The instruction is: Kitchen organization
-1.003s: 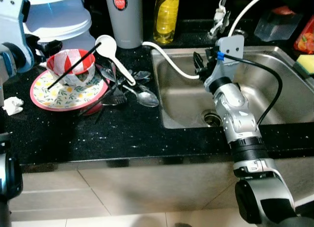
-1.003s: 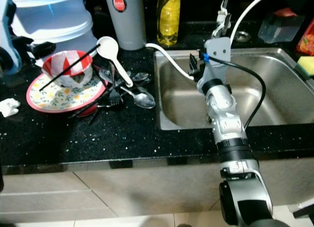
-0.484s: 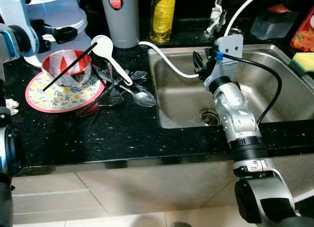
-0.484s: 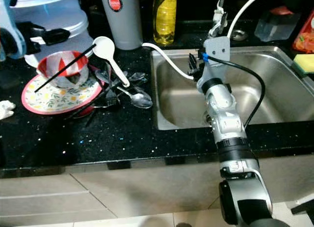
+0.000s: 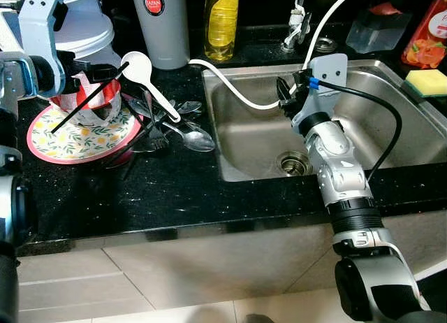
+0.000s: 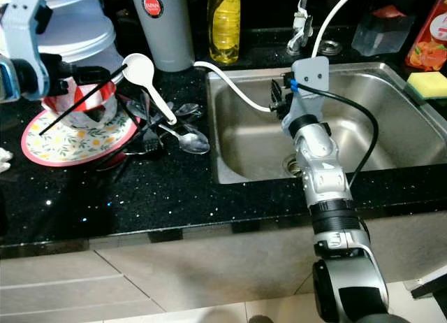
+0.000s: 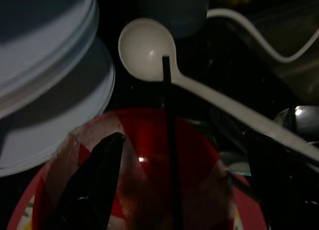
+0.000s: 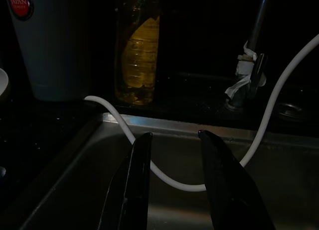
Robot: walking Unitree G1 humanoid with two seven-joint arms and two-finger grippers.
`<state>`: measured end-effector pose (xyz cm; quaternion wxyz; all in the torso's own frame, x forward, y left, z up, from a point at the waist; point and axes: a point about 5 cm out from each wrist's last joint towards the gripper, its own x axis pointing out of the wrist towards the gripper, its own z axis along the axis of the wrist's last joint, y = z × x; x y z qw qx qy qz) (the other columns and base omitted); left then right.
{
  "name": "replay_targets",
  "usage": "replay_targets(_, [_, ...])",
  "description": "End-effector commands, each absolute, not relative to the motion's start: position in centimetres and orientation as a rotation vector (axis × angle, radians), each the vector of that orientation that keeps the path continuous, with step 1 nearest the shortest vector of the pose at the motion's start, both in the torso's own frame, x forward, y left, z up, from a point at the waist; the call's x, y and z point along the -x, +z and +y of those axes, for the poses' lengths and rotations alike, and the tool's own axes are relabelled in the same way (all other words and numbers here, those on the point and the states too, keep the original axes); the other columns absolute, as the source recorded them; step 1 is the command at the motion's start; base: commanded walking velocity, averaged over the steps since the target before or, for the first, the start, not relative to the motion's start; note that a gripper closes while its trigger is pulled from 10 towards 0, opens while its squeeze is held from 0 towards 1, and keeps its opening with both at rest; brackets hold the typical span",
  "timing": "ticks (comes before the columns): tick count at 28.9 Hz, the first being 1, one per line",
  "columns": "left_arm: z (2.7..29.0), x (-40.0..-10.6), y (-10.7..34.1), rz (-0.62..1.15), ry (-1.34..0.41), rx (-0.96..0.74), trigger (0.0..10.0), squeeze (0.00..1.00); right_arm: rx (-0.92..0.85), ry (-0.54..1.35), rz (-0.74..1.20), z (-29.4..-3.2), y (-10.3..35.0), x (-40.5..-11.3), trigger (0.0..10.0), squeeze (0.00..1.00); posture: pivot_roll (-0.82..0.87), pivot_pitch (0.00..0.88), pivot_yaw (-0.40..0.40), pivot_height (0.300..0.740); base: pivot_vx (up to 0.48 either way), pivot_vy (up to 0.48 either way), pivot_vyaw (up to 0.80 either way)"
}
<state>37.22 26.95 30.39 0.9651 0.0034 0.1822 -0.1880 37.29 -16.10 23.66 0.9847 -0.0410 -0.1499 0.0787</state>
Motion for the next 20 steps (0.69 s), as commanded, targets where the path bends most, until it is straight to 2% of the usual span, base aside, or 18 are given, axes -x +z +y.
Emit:
replay_targets(1, [27.1, -37.3, 30.1, 0.389, -0.384, -0.009, 10.0, 0.0, 0.083, 0.146, -0.302, -16.4, 23.6, -37.1, 10.0, 0.0, 0.07, 0.0, 0.057, 0.74, 0.0, 0.0, 0.0])
replay_targets(12, [27.0, -37.6, 28.8, 0.427, -0.392, -0.007, 10.0, 0.0, 0.086, 0.143, -0.307, -16.4, 23.8, -37.1, 10.0, 0.0, 0.06, 0.0, 0.056, 0.74, 0.0, 0.0, 0.0])
replay_targets(13, [26.9, -37.6, 28.7, 0.429, -0.395, -0.004, 7.6, 0.0, 0.086, 0.143, -0.308, -16.4, 23.8, -37.1, 10.0, 0.0, 0.06, 0.0, 0.053, 0.74, 0.0, 0.0, 0.0])
replay_targets(14, [26.9, -37.7, 28.6, 0.43, -0.396, -0.002, 4.8, 0.0, 0.087, 0.144, -0.309, -16.4, 23.8, -37.1, 10.0, 0.0, 0.06, 0.0, 0.053, 0.74, 0.0, 0.0, 0.0])
replay_targets(15, [26.9, -37.7, 28.5, 0.432, -0.397, 0.003, 4.0, 0.0, 0.088, 0.144, -0.31, -16.3, 23.9, -37.1, 10.0, 0.0, 0.06, 0.0, 0.053, 0.74, 0.0, 0.0, 0.0])
replay_targets(16, [26.9, -37.7, 28.5, 0.432, -0.397, 0.003, 4.0, 0.0, 0.088, 0.144, -0.31, -16.3, 23.9, -37.1, 10.0, 0.0, 0.06, 0.0, 0.053, 0.74, 0.0, 0.0, 0.0])
replay_targets(17, [26.9, -37.7, 28.3, 0.438, -0.398, 0.006, 2.8, 0.0, 0.089, 0.144, -0.311, -16.4, 23.9, -37.1, 10.0, 0.0, 0.06, 0.0, 0.051, 0.74, 0.0, 0.0, 0.0])
replay_targets(18, [26.9, -37.7, 28.3, 0.438, -0.398, 0.006, 2.8, 0.0, 0.089, 0.144, -0.311, -16.4, 23.9, -37.1, 10.0, 0.0, 0.06, 0.0, 0.051, 0.74, 0.0, 0.0, 0.0])
replay_targets(19, [26.9, -37.8, 28.2, 0.441, -0.397, 0.007, 2.0, 0.0, 0.09, 0.144, -0.311, -16.4, 24.0, -37.1, 10.0, 0.0, 0.06, 0.0, 0.051, 0.74, 0.0, 0.0, 0.0])
replay_targets(20, [26.9, -37.8, 28.2, 0.441, -0.397, 0.007, 2.0, 0.0, 0.09, 0.144, -0.311, -16.4, 24.0, -37.1, 10.0, 0.0, 0.06, 0.0, 0.051, 0.74, 0.0, 0.0, 0.0])
